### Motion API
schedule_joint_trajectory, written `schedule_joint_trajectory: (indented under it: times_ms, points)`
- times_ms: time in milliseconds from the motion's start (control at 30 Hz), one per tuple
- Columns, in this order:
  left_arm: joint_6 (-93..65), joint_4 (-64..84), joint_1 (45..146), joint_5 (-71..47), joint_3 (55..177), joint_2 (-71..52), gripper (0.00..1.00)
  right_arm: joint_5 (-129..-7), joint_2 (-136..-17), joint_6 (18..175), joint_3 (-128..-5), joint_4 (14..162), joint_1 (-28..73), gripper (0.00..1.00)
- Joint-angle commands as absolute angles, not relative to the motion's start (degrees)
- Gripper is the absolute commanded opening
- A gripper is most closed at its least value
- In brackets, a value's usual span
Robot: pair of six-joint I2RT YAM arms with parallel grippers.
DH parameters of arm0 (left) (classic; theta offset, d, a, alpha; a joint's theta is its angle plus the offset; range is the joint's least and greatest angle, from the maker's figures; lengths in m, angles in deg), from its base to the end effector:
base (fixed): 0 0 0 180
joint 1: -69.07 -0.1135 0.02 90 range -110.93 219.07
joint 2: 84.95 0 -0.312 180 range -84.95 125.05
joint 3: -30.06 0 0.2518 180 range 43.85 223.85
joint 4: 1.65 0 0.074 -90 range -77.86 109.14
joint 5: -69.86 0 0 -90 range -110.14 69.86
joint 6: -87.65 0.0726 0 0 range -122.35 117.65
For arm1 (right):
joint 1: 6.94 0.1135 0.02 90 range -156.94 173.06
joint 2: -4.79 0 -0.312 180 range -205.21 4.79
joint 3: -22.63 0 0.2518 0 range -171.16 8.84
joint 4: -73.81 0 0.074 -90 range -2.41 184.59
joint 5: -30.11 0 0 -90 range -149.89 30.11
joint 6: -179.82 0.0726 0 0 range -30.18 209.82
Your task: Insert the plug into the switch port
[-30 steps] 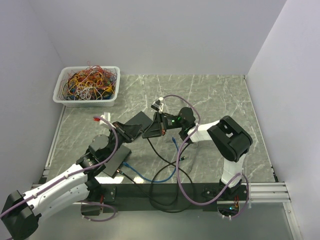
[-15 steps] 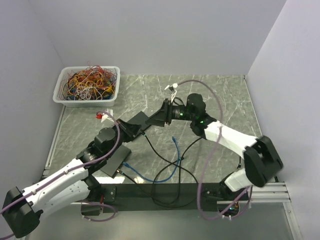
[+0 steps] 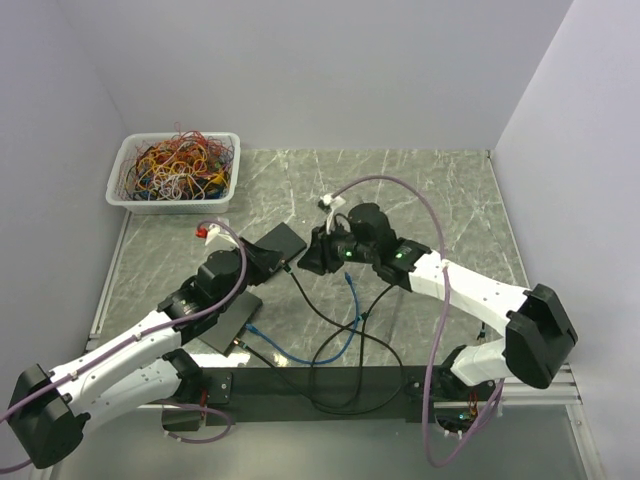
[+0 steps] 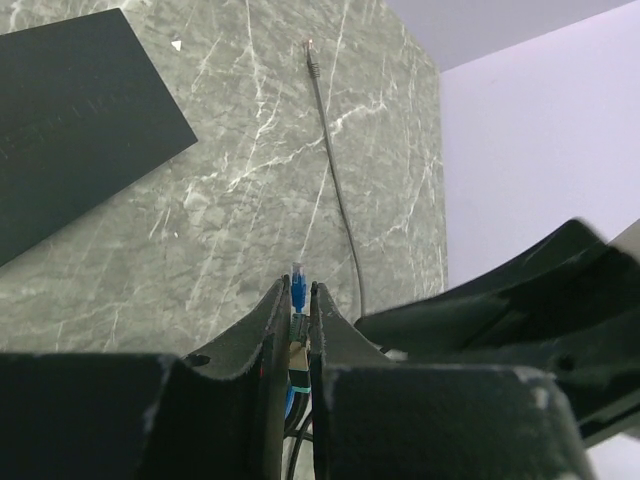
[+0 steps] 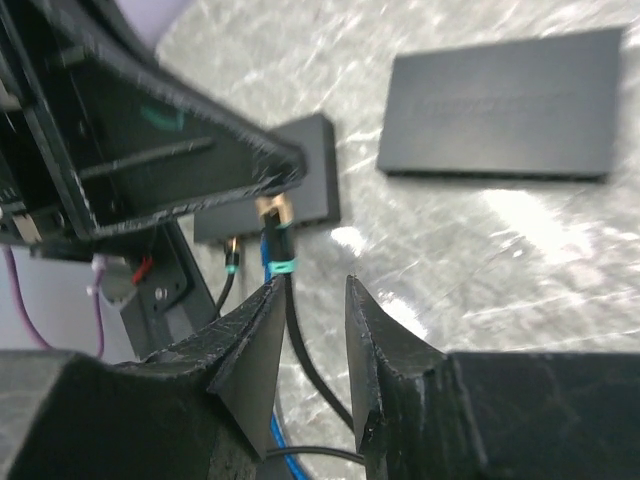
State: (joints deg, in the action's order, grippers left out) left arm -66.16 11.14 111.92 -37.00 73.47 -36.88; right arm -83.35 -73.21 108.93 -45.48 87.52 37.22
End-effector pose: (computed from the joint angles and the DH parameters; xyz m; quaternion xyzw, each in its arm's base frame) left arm 0.1605 -0.1201 0.2821 -0.2303 0.7684 -0.3989 0.4443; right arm 0.2181 0.2520 0.3191 -0.2863 0.7757 0.4260 0.3672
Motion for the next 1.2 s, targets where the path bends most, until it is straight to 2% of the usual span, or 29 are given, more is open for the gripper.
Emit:
schedule_joint_trajectory:
  times_ms: [0, 567, 1167]
  points:
    - [-67.12, 11.00, 112.05, -37.37, 76.19, -36.70, 0.01, -81.25, -74.57, 106.17, -48.54, 88.74, 39.72, 0.39]
    - [-67.30, 10.29, 112.05, -37.10, 75.40, -36.96, 0.01, -79.40, -80.11, 106.43, -54.26, 90.23, 42.28, 0.39]
    - [-67.39, 10.73, 112.05, -37.72, 75.49, -36.44, 0.01, -79.31, -82.40, 104.94, -56.19, 92.25, 44.47, 0.34]
